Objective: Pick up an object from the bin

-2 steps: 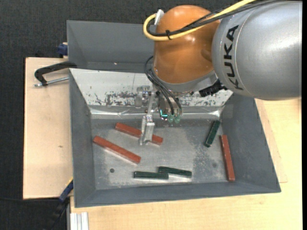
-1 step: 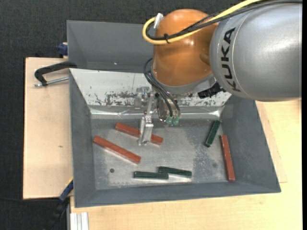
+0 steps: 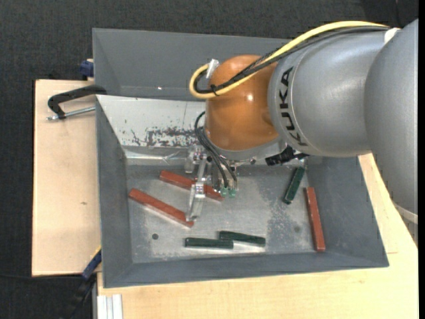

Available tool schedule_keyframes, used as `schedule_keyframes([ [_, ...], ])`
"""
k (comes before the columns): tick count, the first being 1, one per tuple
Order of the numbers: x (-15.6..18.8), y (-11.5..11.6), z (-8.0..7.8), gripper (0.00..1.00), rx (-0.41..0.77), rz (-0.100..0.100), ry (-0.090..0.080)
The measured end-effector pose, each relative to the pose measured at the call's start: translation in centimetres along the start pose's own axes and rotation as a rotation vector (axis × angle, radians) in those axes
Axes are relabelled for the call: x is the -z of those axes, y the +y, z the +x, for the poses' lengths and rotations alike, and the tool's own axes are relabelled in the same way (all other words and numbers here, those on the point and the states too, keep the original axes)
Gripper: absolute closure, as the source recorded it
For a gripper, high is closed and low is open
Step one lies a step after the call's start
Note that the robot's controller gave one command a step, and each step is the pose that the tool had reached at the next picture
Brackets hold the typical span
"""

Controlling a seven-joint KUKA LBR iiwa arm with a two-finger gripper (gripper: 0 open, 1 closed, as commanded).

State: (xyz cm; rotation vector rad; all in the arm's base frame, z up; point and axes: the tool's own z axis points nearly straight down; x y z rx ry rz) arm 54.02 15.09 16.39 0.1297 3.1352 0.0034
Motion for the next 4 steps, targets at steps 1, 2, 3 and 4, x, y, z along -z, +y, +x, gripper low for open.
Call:
schedule_keyframes([
  [1,-3.3,-1.1,1.3,0.0,0.09,0.002,0.006],
  [2,-4.6,-1.7,1.1,0.0,0.245,0.002,0.004],
  [3,-9.2,-2.6,4.2,1.0,-0.098,0.001,0.005],
  [4,-9.3,-2.7,4.2,0.0,-0.099,0.001,0.003],
])
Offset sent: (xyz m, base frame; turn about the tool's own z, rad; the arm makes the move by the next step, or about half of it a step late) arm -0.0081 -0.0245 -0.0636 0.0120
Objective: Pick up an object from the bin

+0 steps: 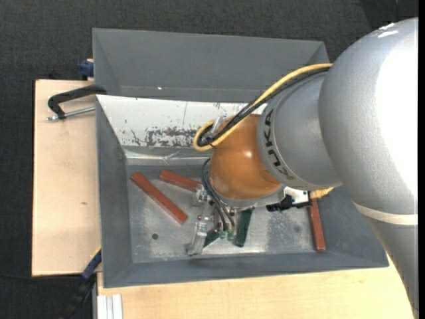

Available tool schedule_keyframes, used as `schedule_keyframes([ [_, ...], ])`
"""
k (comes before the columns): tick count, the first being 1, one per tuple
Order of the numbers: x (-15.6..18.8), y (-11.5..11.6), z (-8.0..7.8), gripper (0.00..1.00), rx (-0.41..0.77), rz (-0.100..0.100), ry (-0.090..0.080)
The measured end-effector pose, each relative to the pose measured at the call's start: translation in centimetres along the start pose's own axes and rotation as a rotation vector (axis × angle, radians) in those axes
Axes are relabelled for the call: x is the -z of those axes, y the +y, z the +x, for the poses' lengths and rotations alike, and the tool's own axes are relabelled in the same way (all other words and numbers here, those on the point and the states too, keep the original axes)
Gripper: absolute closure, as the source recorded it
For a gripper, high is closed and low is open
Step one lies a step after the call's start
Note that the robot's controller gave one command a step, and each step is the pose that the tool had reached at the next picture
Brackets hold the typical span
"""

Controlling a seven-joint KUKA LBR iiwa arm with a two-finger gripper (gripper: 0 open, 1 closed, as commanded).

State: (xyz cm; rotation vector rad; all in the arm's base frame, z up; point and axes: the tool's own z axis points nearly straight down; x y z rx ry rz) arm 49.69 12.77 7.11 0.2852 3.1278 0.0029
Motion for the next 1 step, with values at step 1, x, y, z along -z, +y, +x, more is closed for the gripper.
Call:
schedule_keyframes([
  [1,0.0,0.0,0.01,0.0,0.0,0.0,0.0],
])
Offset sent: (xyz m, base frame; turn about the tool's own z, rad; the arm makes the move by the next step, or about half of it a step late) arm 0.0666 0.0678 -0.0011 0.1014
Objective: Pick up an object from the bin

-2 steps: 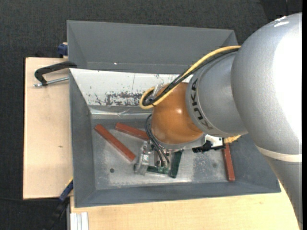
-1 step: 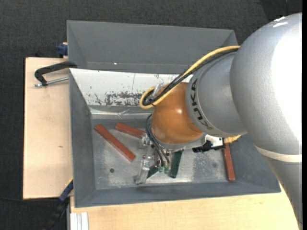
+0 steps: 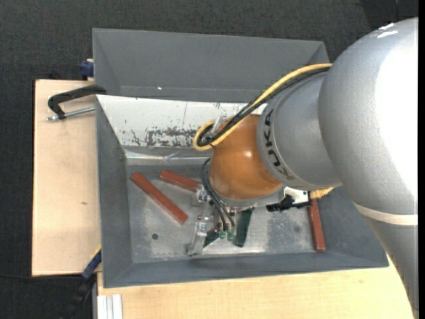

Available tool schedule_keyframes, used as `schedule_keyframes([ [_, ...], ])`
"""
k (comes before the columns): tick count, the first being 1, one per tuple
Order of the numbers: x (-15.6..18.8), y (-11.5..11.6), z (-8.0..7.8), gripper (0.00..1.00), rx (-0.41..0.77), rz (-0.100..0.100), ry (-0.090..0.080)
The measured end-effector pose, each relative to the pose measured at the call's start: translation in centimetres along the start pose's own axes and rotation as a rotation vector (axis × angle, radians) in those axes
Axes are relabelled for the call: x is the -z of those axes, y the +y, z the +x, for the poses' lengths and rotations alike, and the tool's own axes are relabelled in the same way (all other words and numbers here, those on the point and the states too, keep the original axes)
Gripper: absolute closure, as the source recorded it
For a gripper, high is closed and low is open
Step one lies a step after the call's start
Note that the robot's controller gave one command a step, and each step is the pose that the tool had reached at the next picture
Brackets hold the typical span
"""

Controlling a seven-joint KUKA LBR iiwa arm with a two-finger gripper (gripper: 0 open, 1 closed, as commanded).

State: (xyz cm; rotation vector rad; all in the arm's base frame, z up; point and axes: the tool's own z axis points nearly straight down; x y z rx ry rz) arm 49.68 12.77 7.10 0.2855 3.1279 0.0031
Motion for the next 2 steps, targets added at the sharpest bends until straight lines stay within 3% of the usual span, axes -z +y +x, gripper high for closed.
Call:
schedule_keyframes([
  [1,0.0,7.99,-5.42,1.0,-0.1,-0.001,-0.004],
  [2,-0.01,7.99,-5.42,1.0,-0.1,-0.001,-0.004],
])
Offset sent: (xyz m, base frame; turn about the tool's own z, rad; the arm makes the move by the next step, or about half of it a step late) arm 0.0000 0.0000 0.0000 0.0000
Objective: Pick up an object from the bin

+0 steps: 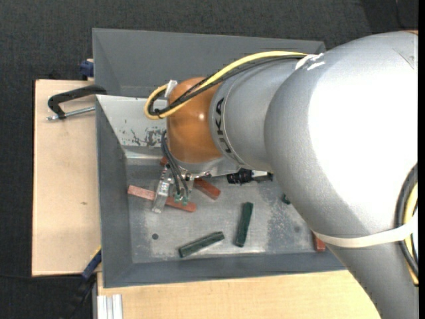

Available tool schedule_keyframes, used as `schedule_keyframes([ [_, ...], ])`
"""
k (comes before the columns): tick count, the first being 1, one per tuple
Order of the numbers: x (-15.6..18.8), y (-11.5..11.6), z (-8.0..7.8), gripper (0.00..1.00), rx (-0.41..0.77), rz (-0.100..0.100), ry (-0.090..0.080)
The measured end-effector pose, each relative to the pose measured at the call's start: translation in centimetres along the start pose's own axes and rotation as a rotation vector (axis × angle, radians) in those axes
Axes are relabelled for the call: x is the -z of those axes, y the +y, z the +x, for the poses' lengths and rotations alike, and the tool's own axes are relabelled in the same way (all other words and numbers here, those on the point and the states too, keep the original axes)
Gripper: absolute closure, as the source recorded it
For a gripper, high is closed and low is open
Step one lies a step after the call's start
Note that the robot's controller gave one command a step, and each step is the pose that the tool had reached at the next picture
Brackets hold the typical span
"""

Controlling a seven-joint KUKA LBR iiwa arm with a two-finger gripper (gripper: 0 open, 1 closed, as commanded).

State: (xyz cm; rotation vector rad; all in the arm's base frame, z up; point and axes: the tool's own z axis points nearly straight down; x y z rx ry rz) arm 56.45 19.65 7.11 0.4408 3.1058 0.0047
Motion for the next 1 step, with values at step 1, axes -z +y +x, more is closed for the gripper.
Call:
schedule_keyframes([
  [1,17.44,-1.65,-0.25,1.0,0.036,-0.003,-0.005],
])
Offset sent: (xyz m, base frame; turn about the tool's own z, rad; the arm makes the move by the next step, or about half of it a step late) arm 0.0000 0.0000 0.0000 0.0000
